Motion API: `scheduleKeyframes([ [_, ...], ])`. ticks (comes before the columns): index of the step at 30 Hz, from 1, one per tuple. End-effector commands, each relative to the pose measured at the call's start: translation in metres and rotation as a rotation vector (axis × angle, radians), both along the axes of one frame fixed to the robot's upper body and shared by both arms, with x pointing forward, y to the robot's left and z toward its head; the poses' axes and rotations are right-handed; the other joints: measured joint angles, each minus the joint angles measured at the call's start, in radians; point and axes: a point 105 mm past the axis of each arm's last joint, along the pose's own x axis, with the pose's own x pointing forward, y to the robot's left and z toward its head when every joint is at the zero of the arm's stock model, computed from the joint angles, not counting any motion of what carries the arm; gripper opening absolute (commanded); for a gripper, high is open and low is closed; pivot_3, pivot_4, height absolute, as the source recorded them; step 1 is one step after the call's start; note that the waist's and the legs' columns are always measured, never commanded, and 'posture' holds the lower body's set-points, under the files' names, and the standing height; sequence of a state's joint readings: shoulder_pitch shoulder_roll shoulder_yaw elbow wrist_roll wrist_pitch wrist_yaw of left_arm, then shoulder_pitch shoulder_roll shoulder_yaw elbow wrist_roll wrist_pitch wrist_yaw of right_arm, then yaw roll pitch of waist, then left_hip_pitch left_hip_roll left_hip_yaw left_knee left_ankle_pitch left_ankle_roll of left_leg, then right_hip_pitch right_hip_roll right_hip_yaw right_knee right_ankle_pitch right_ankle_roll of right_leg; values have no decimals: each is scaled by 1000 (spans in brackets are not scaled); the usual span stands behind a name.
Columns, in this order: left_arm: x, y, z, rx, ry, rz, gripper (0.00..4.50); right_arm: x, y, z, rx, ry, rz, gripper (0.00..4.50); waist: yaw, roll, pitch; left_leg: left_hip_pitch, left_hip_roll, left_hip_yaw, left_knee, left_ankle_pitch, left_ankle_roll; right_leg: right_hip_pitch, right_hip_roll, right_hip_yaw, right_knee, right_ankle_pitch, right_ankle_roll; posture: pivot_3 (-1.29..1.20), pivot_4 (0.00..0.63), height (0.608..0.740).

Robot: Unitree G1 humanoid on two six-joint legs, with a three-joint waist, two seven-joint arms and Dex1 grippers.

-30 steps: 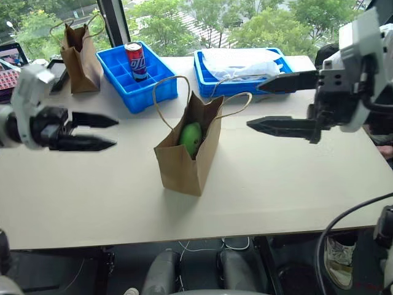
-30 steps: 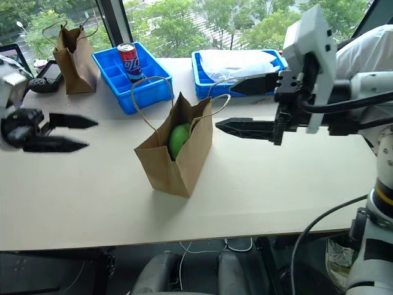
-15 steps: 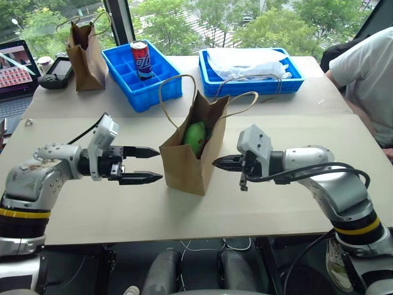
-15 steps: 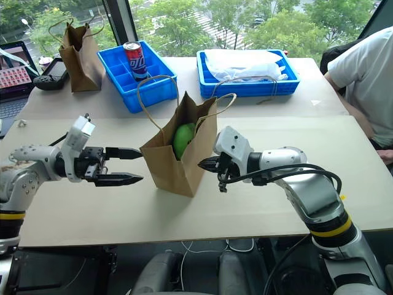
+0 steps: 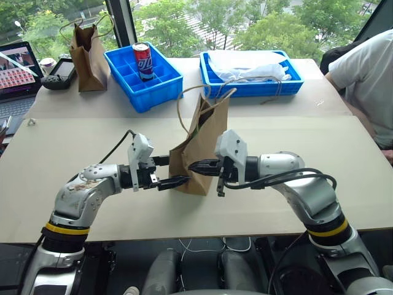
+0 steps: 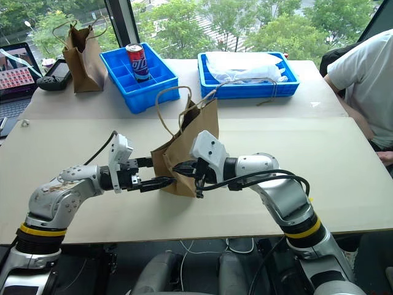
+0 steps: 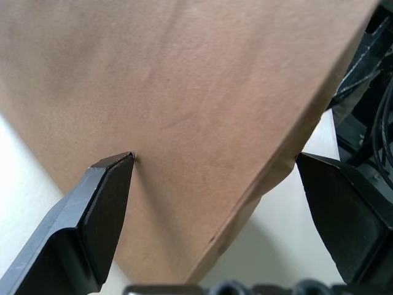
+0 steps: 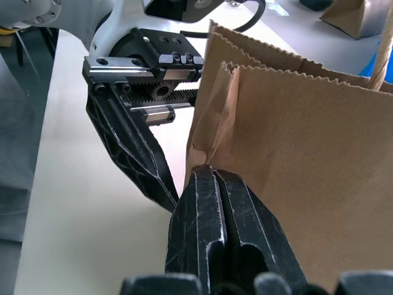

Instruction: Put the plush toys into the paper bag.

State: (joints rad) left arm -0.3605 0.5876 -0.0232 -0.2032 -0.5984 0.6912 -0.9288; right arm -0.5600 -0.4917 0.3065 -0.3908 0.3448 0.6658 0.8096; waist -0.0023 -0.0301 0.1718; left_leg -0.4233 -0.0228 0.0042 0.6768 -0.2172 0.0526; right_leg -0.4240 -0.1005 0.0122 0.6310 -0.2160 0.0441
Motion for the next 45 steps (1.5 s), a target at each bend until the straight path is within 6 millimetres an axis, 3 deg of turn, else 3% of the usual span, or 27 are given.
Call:
scheduleKeyframes([
  [1,-1,-10,11,2,-64,-17,4500,6,5,13,19,-85,-4,64,0,0,0,0,0,0,0,0,0,0,0,0,0,0,0,0,150,740],
  [11,13,-21,17,-6,-129,37,4500,25,17,16,30,-133,-45,64,2,0,0,0,0,0,0,0,0,0,0,0,0,0,0,0,150,740],
  [17,26,-23,31,-14,-169,70,4500,26,24,11,31,-128,-52,64,0,0,0,0,-1,0,0,0,-1,0,0,0,0,1,-1,0,150,740],
  [21,26,-23,30,8,-165,64,4500,26,24,10,36,-128,-64,64,-2,0,0,0,-1,0,0,0,-1,0,1,0,0,1,-1,0,150,740],
  [24,24,-22,28,19,-153,47,3832,26,22,10,35,-130,-72,0,-2,0,0,0,-1,0,0,0,-1,0,1,0,0,1,-1,0,150,740],
  [34,27,-14,27,97,-201,3,179,23,14,25,39,-162,-86,0,-3,0,0,0,-1,0,0,0,-1,0,1,0,0,1,-1,0,150,740],
  [37,32,-8,33,108,-227,3,39,18,9,33,38,-168,-77,0,-3,0,0,0,-1,0,0,0,-1,0,1,0,0,1,-1,0,150,740],
  [40,41,0,45,117,-265,-23,39,-5,-3,49,62,-102,17,0,0,0,0,-1,-1,0,0,0,-1,-1,1,0,0,1,-1,0,150,740],
  [45,51,2,57,142,-326,-109,39,-29,-21,57,43,-3,83,0,4,0,0,0,0,0,0,0,0,0,1,0,-1,0,-1,0,150,740],
])
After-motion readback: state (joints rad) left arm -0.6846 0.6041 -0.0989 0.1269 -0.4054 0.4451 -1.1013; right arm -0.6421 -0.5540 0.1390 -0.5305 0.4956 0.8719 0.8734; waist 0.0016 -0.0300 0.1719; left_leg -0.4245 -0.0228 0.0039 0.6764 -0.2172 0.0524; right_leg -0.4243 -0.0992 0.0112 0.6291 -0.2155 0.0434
